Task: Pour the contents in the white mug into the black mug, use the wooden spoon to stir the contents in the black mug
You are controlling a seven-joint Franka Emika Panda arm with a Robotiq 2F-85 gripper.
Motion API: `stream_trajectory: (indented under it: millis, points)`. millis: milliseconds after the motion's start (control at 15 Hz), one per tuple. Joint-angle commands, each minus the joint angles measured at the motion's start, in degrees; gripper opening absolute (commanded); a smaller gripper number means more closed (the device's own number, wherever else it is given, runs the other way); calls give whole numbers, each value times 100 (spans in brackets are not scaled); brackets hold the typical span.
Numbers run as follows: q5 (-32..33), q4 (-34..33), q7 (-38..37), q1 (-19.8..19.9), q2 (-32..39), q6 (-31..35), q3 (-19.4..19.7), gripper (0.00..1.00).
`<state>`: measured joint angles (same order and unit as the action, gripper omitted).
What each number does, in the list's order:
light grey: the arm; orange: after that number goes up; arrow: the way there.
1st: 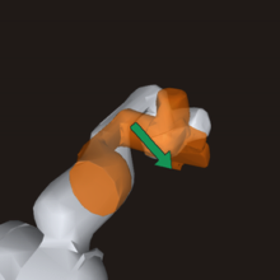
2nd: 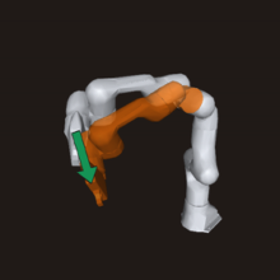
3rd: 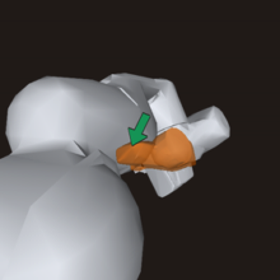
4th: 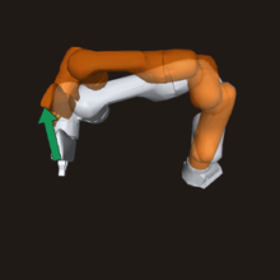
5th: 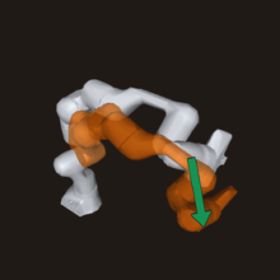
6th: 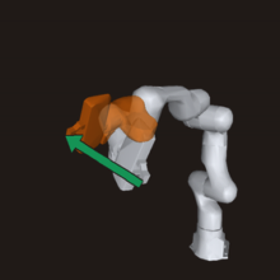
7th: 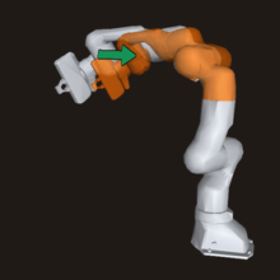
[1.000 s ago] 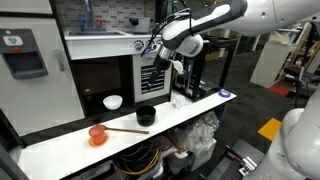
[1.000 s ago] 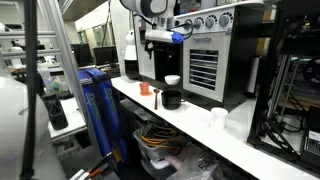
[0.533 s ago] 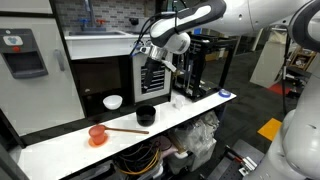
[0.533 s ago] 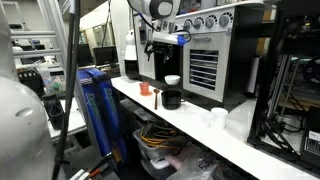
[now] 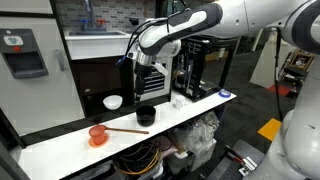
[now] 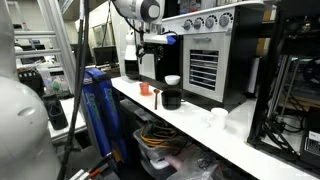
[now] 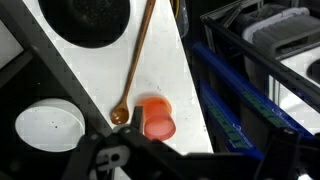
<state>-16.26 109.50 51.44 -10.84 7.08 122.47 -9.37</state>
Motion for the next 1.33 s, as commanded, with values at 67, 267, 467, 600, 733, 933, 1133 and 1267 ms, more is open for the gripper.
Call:
stream_trajectory:
  millis: [67, 267, 467, 600, 733, 933, 1133, 1267]
  points:
    - [744, 96, -601, -90, 181, 610, -190, 100]
    - [1168, 151, -1089, -121, 396, 982, -237, 100]
    - [1589, 156, -1610, -132, 673, 1232, -232, 100]
    - [1823, 117, -1903, -133, 852, 1310, -235, 100]
    - [2004, 103, -2121, -135, 994, 1333, -255, 100]
    - [2221, 97, -2331, -134, 1177, 1384, -283, 100]
    - [2225, 68, -2343, -94, 1367, 1510, -324, 100]
    - [2157, 28, -2284, -61, 1499, 1647, -355, 100]
